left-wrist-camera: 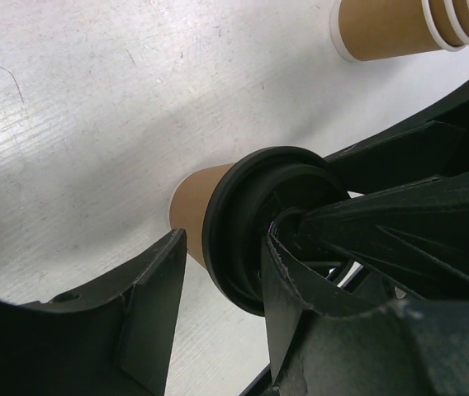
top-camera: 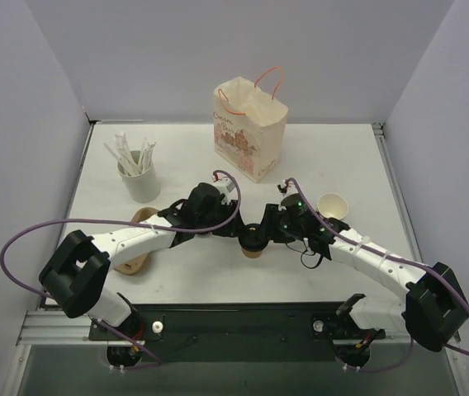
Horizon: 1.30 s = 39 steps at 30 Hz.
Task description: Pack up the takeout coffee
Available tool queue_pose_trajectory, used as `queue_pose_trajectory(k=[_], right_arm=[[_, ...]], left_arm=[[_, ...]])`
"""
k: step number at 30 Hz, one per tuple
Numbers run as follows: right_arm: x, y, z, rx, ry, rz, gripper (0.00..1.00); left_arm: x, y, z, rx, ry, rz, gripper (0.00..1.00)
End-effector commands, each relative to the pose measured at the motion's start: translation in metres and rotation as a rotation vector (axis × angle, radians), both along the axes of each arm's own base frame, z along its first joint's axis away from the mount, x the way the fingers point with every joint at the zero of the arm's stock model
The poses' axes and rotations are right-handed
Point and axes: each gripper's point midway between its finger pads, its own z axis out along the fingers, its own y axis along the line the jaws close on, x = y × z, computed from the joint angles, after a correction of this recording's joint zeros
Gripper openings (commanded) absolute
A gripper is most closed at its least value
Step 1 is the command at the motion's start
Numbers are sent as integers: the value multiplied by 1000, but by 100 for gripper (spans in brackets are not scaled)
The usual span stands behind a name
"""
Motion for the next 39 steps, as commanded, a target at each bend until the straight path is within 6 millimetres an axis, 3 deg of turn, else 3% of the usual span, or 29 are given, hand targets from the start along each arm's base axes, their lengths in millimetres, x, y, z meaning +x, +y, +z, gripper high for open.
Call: queue_pose_trajectory(k=[1,4,9,13,20,29,39], right_arm=[[-22,-17,-43,-103,72,69,39],[-19,-17,-40,-93,71,70,43],[-7,-11,-3,-23,28,53,58],[-5,-12,11,12,35,36,67],[-8,-12,31,56,24,40,68],[-20,-6,26,104,80,51,63],[-21,-23,-7,33,103,-11,46]], left_arm=[[-25,12,-28,40,83,-29,51],[-24,16,-33,52,86,-3,51],[-27,23,-43,83,95,24,50],[-25,24,-44,89,87,39,51],[-25,24,-45,104,82,50,51],[-26,24,-46,112,76,59,51],[-28,27,-53,128,80,70,50]])
